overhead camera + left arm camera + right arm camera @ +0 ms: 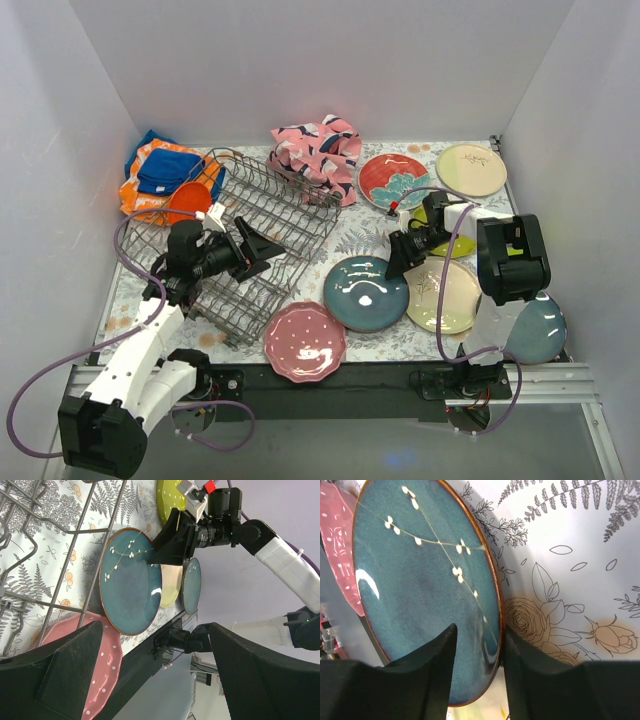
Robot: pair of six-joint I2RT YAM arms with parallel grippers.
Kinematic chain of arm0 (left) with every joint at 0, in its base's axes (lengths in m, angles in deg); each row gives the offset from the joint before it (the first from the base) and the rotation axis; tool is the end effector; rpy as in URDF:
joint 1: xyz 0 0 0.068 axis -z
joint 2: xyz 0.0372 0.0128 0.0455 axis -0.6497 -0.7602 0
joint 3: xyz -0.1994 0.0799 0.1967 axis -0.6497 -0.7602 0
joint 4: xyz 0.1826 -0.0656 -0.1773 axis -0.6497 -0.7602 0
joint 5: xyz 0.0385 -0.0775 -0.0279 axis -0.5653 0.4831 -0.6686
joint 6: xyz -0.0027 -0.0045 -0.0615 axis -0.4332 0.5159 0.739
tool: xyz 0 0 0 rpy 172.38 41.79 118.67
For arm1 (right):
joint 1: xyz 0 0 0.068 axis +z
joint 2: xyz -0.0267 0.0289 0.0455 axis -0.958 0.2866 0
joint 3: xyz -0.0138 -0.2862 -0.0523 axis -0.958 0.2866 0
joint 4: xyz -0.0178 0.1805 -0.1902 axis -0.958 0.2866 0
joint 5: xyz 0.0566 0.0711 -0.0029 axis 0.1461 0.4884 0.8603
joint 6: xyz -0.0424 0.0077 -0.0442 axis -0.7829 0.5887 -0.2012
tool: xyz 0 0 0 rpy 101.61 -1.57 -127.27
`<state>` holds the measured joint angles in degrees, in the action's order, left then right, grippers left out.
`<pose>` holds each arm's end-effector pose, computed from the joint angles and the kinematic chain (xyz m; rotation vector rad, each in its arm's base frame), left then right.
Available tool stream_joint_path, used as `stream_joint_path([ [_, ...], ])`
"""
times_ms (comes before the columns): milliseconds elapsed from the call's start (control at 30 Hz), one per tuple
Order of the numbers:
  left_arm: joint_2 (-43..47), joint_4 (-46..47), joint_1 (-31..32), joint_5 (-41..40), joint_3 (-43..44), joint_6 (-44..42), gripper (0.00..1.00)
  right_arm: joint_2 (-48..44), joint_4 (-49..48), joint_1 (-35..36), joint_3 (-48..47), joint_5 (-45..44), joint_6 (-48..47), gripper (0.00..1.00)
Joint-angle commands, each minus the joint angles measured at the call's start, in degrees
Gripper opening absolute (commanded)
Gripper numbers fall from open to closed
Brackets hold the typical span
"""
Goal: Load the plates into the dish rack
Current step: Grab a plate with the right arm
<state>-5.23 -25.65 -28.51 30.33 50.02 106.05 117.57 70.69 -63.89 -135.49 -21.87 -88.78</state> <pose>0.1765 -0.0661 0.2762 -1.1710 2.1821 -1.6233 0.3230 0.0871 0.1486 -0.8830 2.5707 1.0889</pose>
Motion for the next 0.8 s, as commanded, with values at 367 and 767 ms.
stream_joint_path([
  [367,-1.4,2.3,3.7,-2.5,0.1,1.4,0.86,3.0,2.9,0.0,-4.0,5.6,1.1,0.06],
  [767,-4.3,5.0,6.3,-3.1,1.1,2.1,0.86,1.1,8.5,-2.2,-6.9,12.1,-1.0,0.01],
])
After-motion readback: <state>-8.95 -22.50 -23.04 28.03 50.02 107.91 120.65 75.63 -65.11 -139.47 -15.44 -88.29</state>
